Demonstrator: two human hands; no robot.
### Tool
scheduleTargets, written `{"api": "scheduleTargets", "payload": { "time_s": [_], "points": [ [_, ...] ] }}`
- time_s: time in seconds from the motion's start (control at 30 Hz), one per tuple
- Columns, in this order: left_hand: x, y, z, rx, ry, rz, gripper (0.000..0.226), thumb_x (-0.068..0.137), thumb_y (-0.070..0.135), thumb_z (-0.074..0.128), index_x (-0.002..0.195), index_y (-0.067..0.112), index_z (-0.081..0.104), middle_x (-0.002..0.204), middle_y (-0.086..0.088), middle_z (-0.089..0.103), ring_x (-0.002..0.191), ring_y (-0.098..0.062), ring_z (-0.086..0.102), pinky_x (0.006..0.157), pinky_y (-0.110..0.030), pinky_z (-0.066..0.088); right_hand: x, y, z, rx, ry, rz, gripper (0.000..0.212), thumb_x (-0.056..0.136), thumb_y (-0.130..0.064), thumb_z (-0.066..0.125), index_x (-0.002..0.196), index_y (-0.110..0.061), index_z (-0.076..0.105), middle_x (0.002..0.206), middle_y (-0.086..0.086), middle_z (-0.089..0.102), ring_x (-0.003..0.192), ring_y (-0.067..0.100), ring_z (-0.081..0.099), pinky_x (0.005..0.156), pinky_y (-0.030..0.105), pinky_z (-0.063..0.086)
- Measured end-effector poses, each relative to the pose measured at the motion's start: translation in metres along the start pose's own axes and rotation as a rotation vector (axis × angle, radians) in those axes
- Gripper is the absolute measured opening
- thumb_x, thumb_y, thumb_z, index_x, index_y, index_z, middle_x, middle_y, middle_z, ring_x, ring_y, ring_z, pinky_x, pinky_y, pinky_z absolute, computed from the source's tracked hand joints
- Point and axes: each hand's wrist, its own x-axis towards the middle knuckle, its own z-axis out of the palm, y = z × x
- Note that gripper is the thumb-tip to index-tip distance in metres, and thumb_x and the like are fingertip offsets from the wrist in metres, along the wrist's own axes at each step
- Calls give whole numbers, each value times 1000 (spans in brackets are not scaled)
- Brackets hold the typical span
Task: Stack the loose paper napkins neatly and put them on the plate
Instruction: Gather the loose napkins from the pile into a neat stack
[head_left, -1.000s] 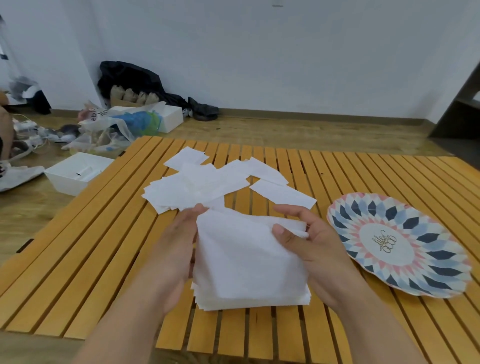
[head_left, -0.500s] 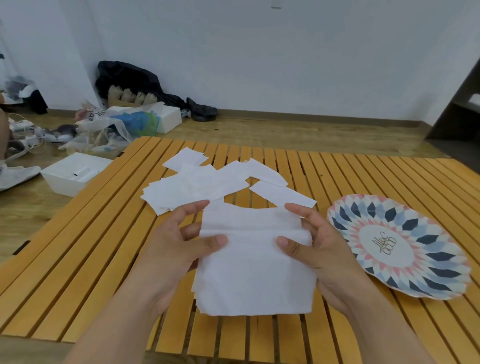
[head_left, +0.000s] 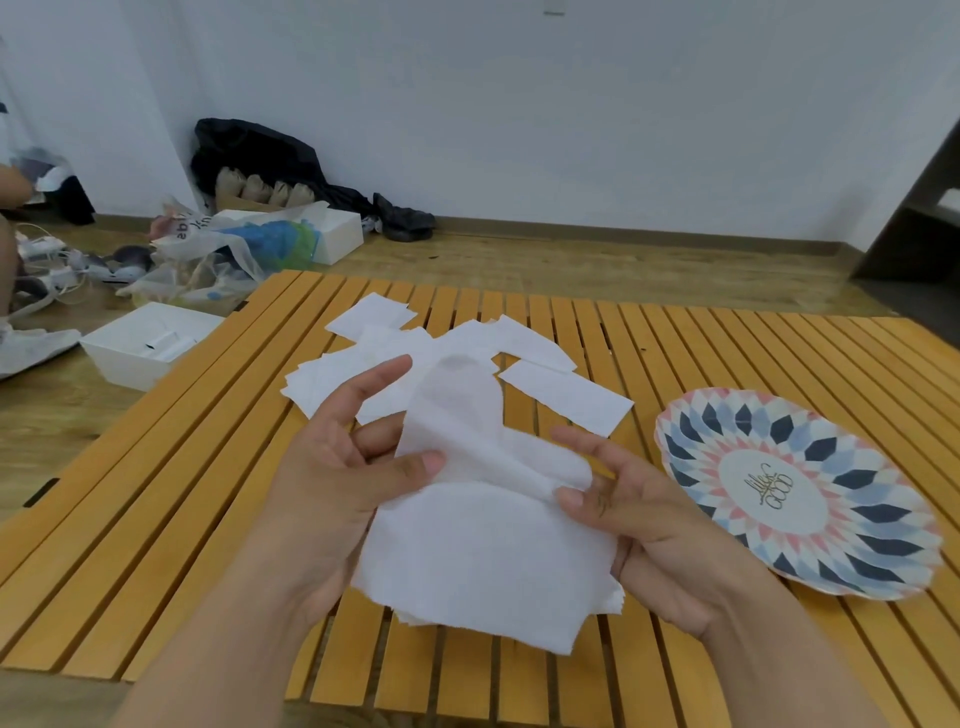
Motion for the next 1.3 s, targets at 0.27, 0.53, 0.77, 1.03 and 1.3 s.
{"api": "scheduleTargets", "payload": {
  "time_s": [0.27,0.53,0.77,1.03,1.3],
  "points": [
    [-2,4,-8,67,-42,122,52,63,-16,67,97,23,75,72,-12,75,87,-18,73,59,-21,56,-9,-6,12,-310,76,-411,103,74,17,63,137,-55,28,135,-15,55,119,14,59,87,40,56],
    [-3,4,-8,225,-42,214,73,77,-34,34,84,24,78,79,-12,76,90,-15,72,70,-16,55,-2,2,5,-490,241,-371,75,74,-3,73,128,-47,45,121,-16,65,105,9,66,82,27,57],
    [-3,4,-9,310,24,340,86,66,-39,27,76,29,79,59,-13,70,91,-17,71,91,-34,48,-2,1,12,-490,269,-422,95,74,2,74,132,-56,27,138,-16,50,95,12,70,71,25,58],
    [-15,29,-2,185,-39,656,43,64,-1,56,87,29,76,93,6,76,92,-12,72,77,-23,57,-27,-17,44,-719,433,-884,101,72,14,68,127,-56,20,106,-53,51,92,-9,65,76,15,54],
    [5,-9,-6,329,73,197,42,80,-19,58,102,14,72,98,6,75,96,-8,70,70,-18,57,-4,0,13,-540,537,-457,50,80,7,67,116,-27,60,99,-6,75,81,2,70,63,18,57]
  ]
}}
